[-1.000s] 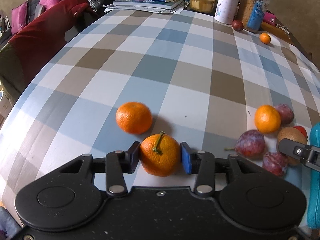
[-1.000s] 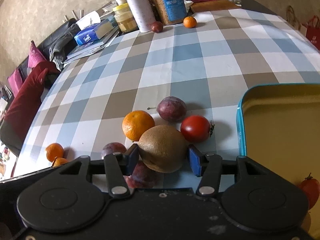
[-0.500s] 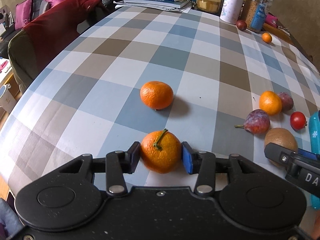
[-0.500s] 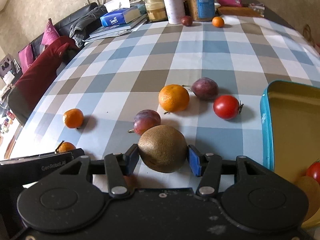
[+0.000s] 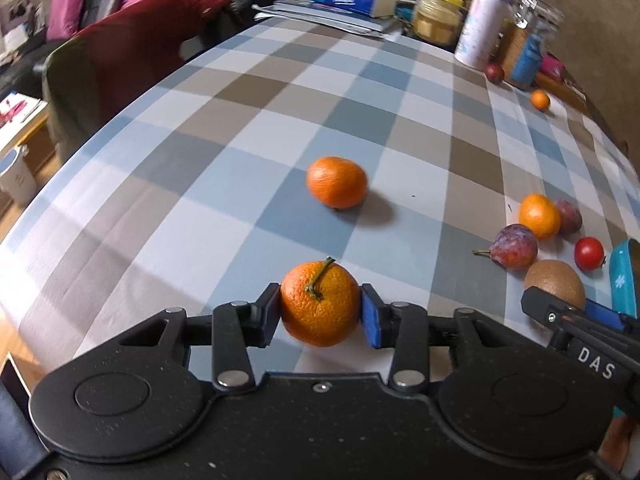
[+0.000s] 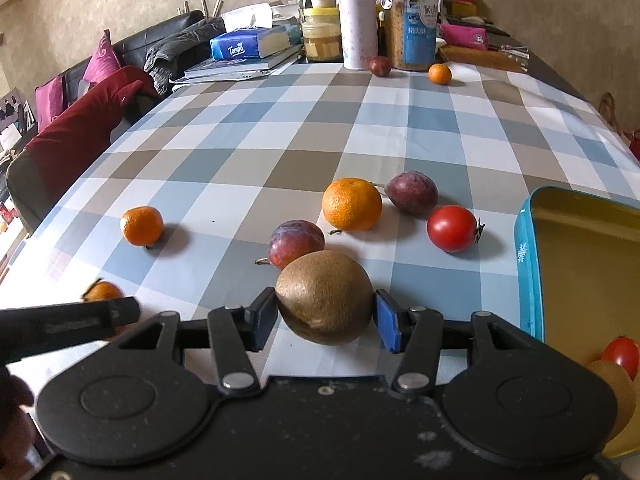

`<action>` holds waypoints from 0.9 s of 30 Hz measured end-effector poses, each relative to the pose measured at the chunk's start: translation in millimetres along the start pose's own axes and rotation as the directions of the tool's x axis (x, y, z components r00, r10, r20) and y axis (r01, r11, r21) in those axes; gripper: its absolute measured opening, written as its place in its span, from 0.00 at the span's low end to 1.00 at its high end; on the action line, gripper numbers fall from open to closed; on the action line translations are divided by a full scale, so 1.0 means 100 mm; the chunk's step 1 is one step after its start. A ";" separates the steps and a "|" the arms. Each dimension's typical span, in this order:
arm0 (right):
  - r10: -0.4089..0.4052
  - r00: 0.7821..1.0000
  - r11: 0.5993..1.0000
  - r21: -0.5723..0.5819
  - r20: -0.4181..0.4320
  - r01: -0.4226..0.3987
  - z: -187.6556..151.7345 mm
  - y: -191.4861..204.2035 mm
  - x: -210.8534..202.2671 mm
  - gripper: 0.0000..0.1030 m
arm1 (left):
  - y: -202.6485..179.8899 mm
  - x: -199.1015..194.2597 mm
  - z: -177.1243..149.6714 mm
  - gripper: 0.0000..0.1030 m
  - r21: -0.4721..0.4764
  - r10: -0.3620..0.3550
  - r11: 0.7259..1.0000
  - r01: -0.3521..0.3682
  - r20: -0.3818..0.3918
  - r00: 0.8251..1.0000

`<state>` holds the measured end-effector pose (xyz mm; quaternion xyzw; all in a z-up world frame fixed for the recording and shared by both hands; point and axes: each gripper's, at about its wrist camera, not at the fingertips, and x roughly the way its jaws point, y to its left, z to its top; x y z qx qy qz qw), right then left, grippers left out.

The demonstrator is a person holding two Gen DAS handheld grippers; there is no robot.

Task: Organize fruits
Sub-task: 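Lift the kiwi and tangerine and carry both toward the gold tray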

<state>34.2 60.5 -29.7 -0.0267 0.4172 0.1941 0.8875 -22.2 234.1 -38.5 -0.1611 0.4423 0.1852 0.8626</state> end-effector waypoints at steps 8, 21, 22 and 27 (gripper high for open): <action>0.010 0.999 0.999 0.035 0.048 -0.011 -0.06 -0.10 -0.22 0.52 | 0.12 -0.30 -0.13 0.48 -0.044 0.003 0.999 -0.003 0.000 1.000; 0.058 0.995 0.997 0.050 0.086 -0.062 -0.19 -0.24 -0.54 0.52 | 0.08 -0.60 -0.26 0.48 -0.017 0.038 0.999 -0.038 0.024 0.999; 0.060 0.994 0.996 0.054 0.090 -0.065 -0.20 -0.27 -0.58 0.52 | 0.05 -0.63 -0.27 0.48 -0.007 0.032 0.999 -0.032 0.027 0.999; 0.077 0.991 0.994 0.066 0.105 -0.084 -0.24 -0.37 -0.74 0.52 | -0.09 -0.76 -0.28 0.48 0.030 -0.007 1.000 0.006 0.032 0.999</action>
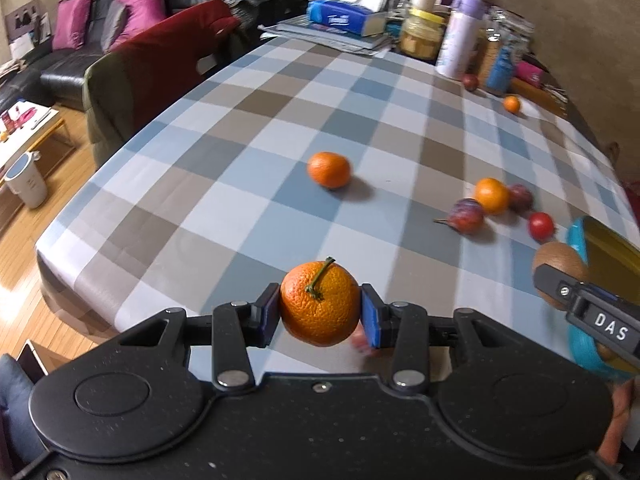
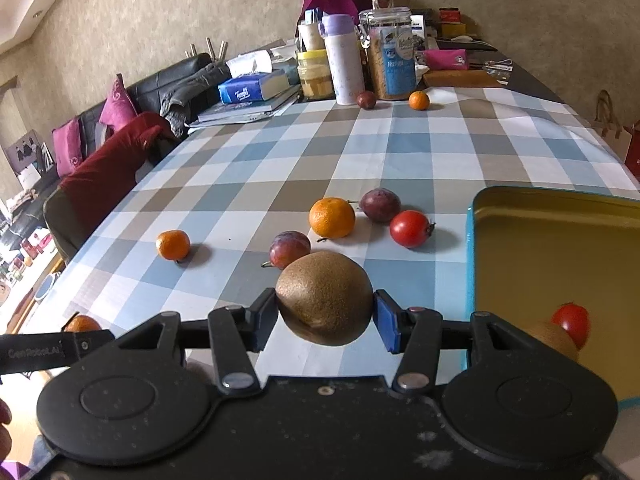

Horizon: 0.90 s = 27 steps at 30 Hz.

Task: Organize fruits
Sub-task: 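Lift the kiwi and tangerine and carry both toward the gold tray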

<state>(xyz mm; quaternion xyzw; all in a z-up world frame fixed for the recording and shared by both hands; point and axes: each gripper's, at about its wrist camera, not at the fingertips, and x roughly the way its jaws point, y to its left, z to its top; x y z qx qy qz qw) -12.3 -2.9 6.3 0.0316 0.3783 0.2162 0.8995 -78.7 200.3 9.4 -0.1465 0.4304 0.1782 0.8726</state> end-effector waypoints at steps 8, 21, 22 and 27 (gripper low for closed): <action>0.045 0.999 0.999 0.004 -0.004 -0.045 -0.08 -0.13 -0.25 0.52 | -0.24 -0.09 -0.03 0.48 0.051 -0.043 0.998 0.044 -0.007 0.999; 0.014 0.999 0.997 0.081 0.052 -0.018 -0.11 -0.53 -0.64 0.52 | -0.72 -0.12 0.08 0.48 0.158 -0.131 0.979 0.131 -0.011 0.991; 0.002 0.998 0.995 0.095 0.060 -0.007 -0.09 -0.58 -0.67 0.52 | -0.78 -0.12 0.09 0.48 0.169 -0.142 0.975 0.142 -0.012 0.990; -0.092 0.991 0.984 0.164 0.100 0.075 -0.05 -0.89 -0.82 0.52 | -1.05 -0.10 0.15 0.48 0.222 -0.191 0.957 0.189 -0.013 0.982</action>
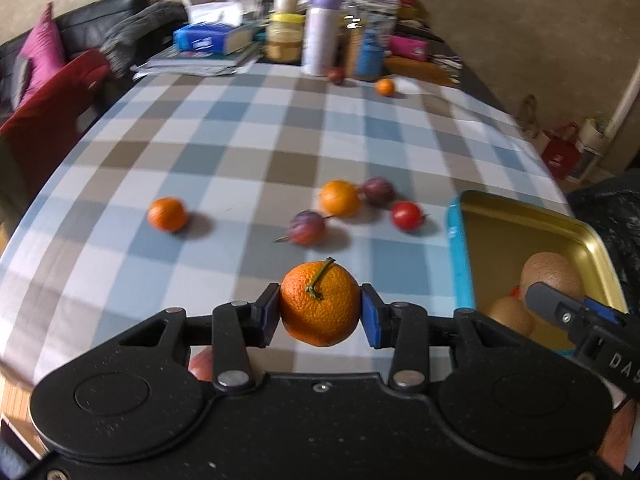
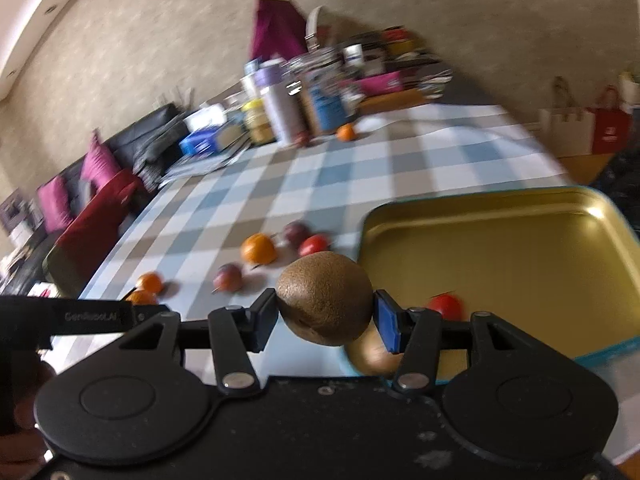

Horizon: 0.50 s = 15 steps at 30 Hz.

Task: Organize fruits
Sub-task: 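Lift the kiwi and tangerine and carry both toward the gold tray, then lower the tangerine into the tray with the left gripper while the right holds the kiwi above it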

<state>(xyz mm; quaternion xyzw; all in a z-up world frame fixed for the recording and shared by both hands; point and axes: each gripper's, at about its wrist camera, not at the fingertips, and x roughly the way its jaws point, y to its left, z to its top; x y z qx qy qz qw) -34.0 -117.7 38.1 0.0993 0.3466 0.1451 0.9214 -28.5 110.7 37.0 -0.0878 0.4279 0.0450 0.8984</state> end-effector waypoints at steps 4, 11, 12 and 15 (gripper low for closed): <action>-0.096 0.995 0.993 0.065 0.032 0.094 0.08 -0.30 -0.08 0.52 | -0.24 0.06 0.08 0.48 0.049 -0.045 0.998 0.045 0.003 0.999; -0.272 0.962 0.946 0.190 0.033 0.261 0.13 -0.84 -0.19 0.52 | -0.68 0.17 0.19 0.48 0.132 -0.114 0.985 0.115 -0.012 0.993; -0.297 0.954 0.936 0.205 0.029 0.285 0.13 -0.90 -0.19 0.52 | -0.74 0.18 0.21 0.48 0.143 -0.122 0.982 0.122 -0.014 0.992; -0.364 0.931 0.905 0.239 0.007 0.352 0.11 -1.06 -0.21 0.52 | -0.94 0.25 0.25 0.48 0.175 -0.147 0.973 0.149 -0.028 0.989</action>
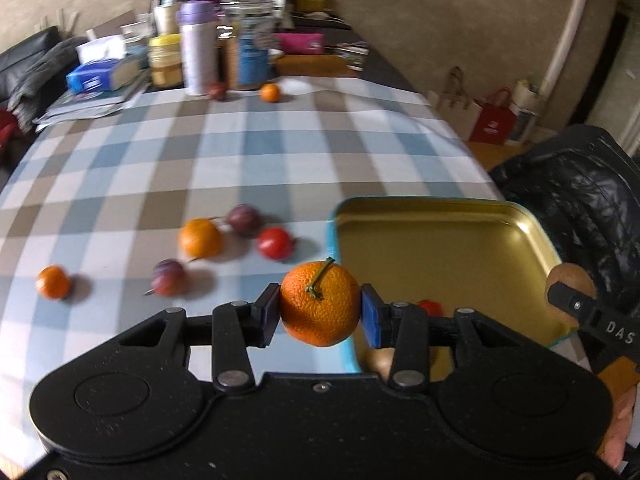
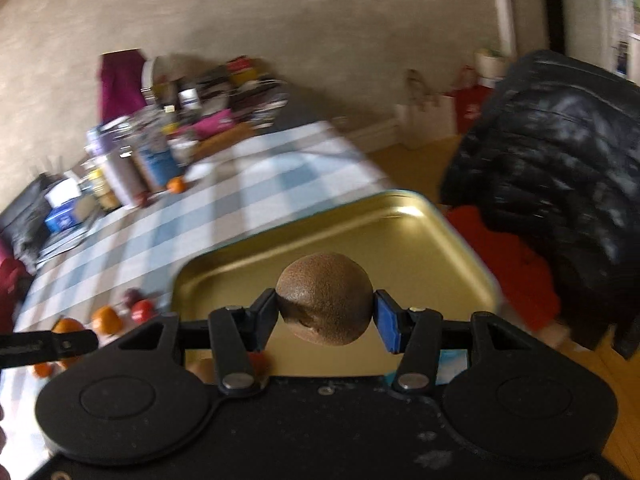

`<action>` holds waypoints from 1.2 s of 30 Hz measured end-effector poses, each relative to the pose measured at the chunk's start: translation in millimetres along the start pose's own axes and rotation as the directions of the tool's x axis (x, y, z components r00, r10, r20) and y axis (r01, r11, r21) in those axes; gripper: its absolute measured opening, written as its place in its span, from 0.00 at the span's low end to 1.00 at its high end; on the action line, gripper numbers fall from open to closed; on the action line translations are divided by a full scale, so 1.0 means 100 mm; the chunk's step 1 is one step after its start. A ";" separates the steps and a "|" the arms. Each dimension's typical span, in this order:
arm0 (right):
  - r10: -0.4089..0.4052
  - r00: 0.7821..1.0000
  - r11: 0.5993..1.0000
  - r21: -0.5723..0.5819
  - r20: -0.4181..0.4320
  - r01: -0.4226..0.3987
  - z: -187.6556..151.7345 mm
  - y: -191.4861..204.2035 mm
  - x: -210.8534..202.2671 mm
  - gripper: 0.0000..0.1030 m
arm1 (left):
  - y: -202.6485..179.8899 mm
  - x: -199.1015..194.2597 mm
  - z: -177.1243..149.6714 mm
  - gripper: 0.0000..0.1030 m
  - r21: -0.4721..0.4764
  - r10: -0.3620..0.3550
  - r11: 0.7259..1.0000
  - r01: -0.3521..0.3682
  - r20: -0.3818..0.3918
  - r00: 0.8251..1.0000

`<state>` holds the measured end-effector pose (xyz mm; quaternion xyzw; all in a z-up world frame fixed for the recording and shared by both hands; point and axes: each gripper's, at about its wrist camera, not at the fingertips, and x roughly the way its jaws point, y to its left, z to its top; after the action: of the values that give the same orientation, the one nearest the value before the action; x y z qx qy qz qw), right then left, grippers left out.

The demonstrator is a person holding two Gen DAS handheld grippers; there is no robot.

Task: Organize fruits
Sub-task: 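Lower the tangerine into the tray with the left gripper while the right holds the kiwi above it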

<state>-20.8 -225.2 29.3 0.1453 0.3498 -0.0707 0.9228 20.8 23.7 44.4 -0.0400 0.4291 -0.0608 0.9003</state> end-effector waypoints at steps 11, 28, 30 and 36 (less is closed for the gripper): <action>-0.098 0.994 0.993 0.067 -0.046 0.101 0.07 -0.35 0.12 0.52 | -0.53 0.44 0.19 0.49 0.067 -0.010 0.998 0.015 -0.068 0.998; -0.073 0.994 0.995 0.066 -0.077 0.078 0.20 -0.28 0.29 0.52 | -0.75 0.82 0.30 0.48 0.111 0.085 0.991 -0.074 -0.096 0.992; -0.065 0.995 0.995 0.065 -0.078 0.070 0.22 -0.27 0.30 0.52 | -0.74 0.83 0.31 0.48 0.108 0.085 0.991 -0.075 -0.098 0.991; -0.045 0.993 0.996 0.066 -0.108 0.053 0.22 -0.27 0.36 0.53 | -0.66 0.83 0.33 0.49 0.092 0.088 0.993 -0.079 -0.098 0.991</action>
<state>13.5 -258.8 15.5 0.1720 0.3993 -0.0976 0.8953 93.6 -53.4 9.5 0.0208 0.4728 -0.0436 0.8799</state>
